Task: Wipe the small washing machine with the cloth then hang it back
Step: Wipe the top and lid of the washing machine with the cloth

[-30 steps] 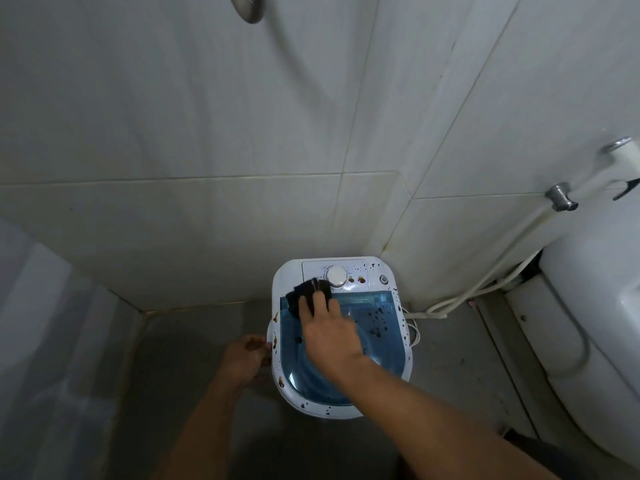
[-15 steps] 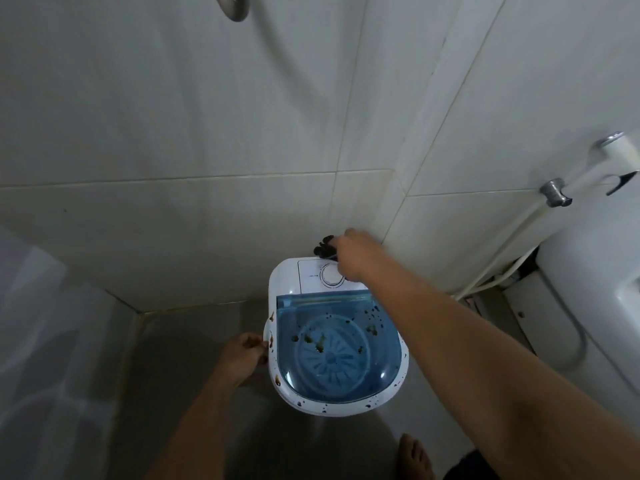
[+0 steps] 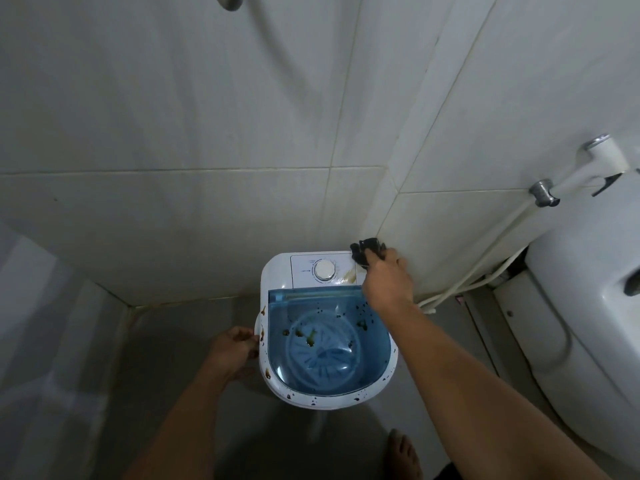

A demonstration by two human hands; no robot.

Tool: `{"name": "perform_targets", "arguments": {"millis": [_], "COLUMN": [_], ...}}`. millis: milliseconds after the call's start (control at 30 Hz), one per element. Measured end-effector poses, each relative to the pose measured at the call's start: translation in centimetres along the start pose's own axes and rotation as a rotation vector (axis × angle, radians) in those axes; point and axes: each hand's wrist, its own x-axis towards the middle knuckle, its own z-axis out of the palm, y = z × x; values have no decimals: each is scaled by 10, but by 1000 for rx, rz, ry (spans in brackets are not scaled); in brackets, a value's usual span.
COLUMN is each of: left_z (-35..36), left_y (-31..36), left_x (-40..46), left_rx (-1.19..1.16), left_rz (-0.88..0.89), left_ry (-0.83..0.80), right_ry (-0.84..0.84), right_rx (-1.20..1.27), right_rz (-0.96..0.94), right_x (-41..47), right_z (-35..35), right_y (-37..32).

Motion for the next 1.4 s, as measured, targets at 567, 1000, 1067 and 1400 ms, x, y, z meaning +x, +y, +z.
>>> {"name": "perform_targets", "arguments": {"millis": [567,1000,1067,1400], "left_z": [-4,-2,-1,1], "left_y": [5,6,7,5], "left_x": [-5,-5,-6,-3], "left_rx": [-23,-29,-29,-28], "left_rz": [-54,-63,-69,-42], "left_ry": [-28,-37,-42,-5], "right_ry": [83,1,-4,-70], "right_rx": [65,-110,-97,-113], "right_rz": [-243,-347,-238,-282], "right_x": [-36,-21,-3,-64], "right_z": [20,11,-1,12], "right_y": [-8,0,-5,-5]}}
